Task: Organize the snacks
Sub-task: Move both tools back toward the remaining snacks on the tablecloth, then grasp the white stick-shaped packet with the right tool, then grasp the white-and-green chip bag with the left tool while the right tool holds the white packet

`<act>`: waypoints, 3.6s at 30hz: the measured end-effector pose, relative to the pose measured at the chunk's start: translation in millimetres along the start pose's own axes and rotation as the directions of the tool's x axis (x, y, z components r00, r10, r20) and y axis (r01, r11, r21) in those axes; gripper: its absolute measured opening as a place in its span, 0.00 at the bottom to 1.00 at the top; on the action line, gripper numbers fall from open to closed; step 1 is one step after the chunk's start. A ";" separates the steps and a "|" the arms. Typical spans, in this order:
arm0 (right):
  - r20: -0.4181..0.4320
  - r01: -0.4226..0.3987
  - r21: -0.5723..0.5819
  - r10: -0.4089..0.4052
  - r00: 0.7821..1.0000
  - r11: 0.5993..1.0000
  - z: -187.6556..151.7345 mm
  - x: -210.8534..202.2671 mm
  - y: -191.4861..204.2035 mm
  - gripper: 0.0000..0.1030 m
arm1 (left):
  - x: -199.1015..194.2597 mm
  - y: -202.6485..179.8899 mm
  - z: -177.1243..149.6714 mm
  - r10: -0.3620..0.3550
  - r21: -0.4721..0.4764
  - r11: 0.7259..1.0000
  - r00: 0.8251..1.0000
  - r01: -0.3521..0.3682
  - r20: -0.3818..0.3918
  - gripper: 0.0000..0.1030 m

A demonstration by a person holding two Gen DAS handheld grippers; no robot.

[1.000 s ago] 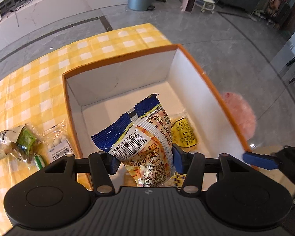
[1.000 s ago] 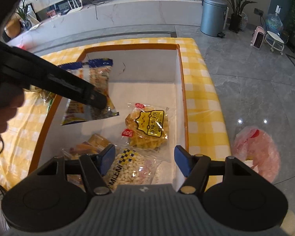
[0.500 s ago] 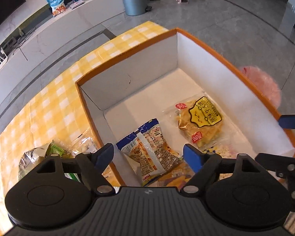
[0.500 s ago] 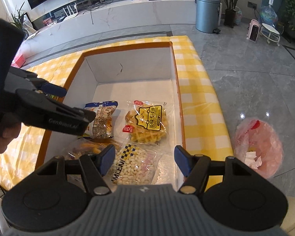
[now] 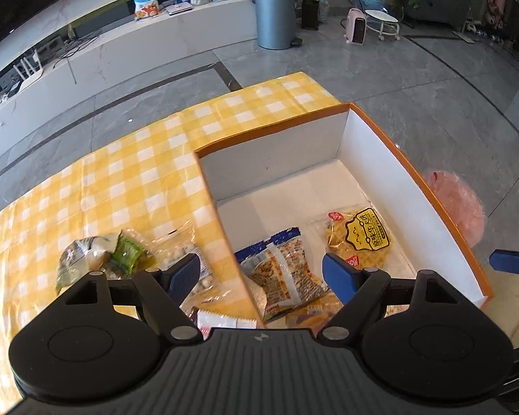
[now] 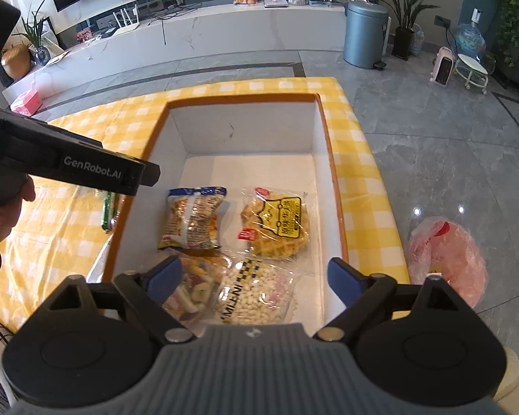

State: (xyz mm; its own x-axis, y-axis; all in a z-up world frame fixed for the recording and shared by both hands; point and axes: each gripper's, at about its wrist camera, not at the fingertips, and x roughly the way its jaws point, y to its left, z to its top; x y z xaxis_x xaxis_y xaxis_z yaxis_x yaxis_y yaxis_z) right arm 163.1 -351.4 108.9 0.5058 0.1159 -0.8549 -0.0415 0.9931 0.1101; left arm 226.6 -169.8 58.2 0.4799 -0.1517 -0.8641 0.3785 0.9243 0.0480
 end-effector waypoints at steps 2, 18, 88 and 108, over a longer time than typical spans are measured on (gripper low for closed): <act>0.009 0.008 -0.018 -0.008 1.000 1.000 0.9 -6.1 7.5 0.91 | -7.9 5.0 -5.8 -0.002 -0.010 1.000 1.000 0.002 0.006 0.91; 0.067 0.017 -0.117 -0.010 0.998 0.993 -0.4 -41.9 84.4 0.92 | -61.6 85.7 -59.0 -0.020 -0.172 0.985 0.998 0.029 0.059 0.91; 0.020 0.291 0.260 -0.306 0.952 0.921 -86.4 135.9 232.6 0.50 | 68.0 265.4 -191.0 -0.122 -0.500 0.860 0.993 0.102 -0.007 0.89; 0.131 0.197 0.020 -0.198 0.971 0.980 -66.7 103.1 237.1 0.49 | 28.2 243.3 -161.8 -0.070 -0.309 0.945 0.990 0.105 0.122 0.89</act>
State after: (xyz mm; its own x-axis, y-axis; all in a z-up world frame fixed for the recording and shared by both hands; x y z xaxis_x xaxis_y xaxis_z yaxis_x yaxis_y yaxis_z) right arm 147.9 -102.7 13.0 0.6126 -0.0862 -0.7857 0.0757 0.9959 -0.0502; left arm 204.1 107.5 -35.6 0.5451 -0.2574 -0.7979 0.1631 0.9661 -0.2002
